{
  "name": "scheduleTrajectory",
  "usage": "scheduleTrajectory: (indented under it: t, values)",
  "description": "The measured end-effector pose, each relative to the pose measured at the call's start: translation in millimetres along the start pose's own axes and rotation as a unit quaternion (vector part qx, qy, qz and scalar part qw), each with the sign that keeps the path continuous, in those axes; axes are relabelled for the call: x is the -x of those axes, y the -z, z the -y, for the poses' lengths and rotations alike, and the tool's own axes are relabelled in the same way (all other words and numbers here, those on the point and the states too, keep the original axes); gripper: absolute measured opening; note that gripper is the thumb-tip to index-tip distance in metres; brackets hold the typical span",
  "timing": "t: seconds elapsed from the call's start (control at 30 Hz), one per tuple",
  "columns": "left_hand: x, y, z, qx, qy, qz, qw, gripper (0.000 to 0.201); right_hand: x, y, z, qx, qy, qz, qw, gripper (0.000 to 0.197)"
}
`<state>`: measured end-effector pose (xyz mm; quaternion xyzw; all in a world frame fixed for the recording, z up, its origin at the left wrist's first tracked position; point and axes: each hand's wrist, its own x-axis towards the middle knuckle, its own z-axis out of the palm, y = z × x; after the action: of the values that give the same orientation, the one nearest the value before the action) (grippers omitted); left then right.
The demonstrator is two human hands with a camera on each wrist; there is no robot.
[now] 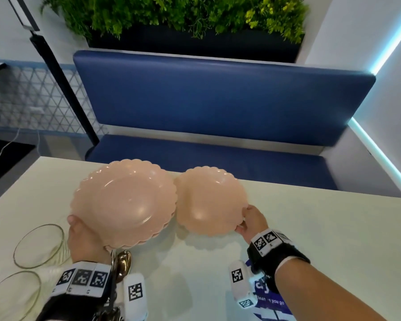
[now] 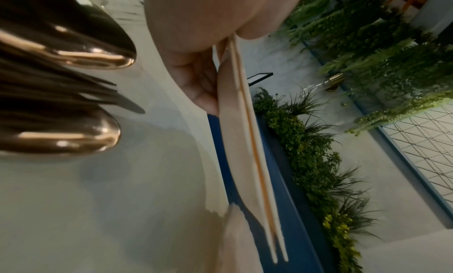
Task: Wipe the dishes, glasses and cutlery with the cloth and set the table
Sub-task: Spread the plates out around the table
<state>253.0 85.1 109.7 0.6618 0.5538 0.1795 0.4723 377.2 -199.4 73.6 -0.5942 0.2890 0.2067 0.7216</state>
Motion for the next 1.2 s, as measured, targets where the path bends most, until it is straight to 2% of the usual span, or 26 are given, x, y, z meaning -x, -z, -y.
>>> scheduleTrajectory:
  t: [0.07,0.17,0.23,0.27,0.3,0.33,0.37,0.4,0.47,0.57,0.7,0.83,0.97,1.1,1.2]
  values:
    - [7,-6,2,0.008,-0.014,0.01,1.0,0.045,4,-5,-5,0.026,-0.005,0.006,1.0,0.021]
    - [26,-15,-4,0.037,0.01,0.045,0.998,0.048,13,-13,-5,0.059,-0.006,0.013,0.998,0.021]
    - [37,-25,-5,0.057,0.001,0.069,0.996,0.054,14,-14,-5,0.139,0.013,-0.002,0.99,0.017]
    - [40,-30,-4,0.073,0.002,0.081,0.994,0.06,15,-15,-4,0.177,0.021,-0.016,0.984,0.021]
    - [44,-34,-5,0.086,0.003,0.09,0.992,0.065,15,-15,-2,0.177,0.027,-0.036,0.983,0.032]
    - [48,-38,-7,0.097,0.015,0.1,0.99,0.063,18,-14,2,0.18,0.032,-0.034,0.983,0.041]
    - [53,-43,-10,0.095,0.029,0.112,0.989,0.056,22,-12,7,0.184,0.054,-0.031,0.981,0.04]
    - [61,-48,-14,0.099,0.043,0.127,0.986,0.05,27,-8,13,0.202,0.076,-0.015,0.976,0.033]
    - [82,-58,-22,0.149,0.072,0.162,0.973,0.051,39,2,23,0.222,0.107,0.04,0.968,0.035]
    - [113,-78,-28,0.174,0.065,0.194,0.963,0.053,52,31,35,0.207,0.148,0.064,0.965,0.032]
    - [152,-104,-32,0.183,0.062,0.219,0.956,0.055,56,86,53,0.151,0.192,0.02,0.97,0.02]
    - [183,-125,-26,0.171,0.063,0.245,0.952,0.062,68,142,67,0.091,0.133,0.082,0.983,0.015]
    - [216,-143,-20,0.145,0.044,0.264,0.952,0.058,63,196,66,0.097,0.14,0.021,0.985,0.021]
    - [247,-161,-14,0.117,0.018,0.285,0.951,0.057,61,230,61,0.094,0.132,0.018,0.987,0.021]
    - [256,-167,-10,0.084,0.0,0.28,0.956,0.058,55,254,66,0.052,0.14,-0.036,0.988,0.018]
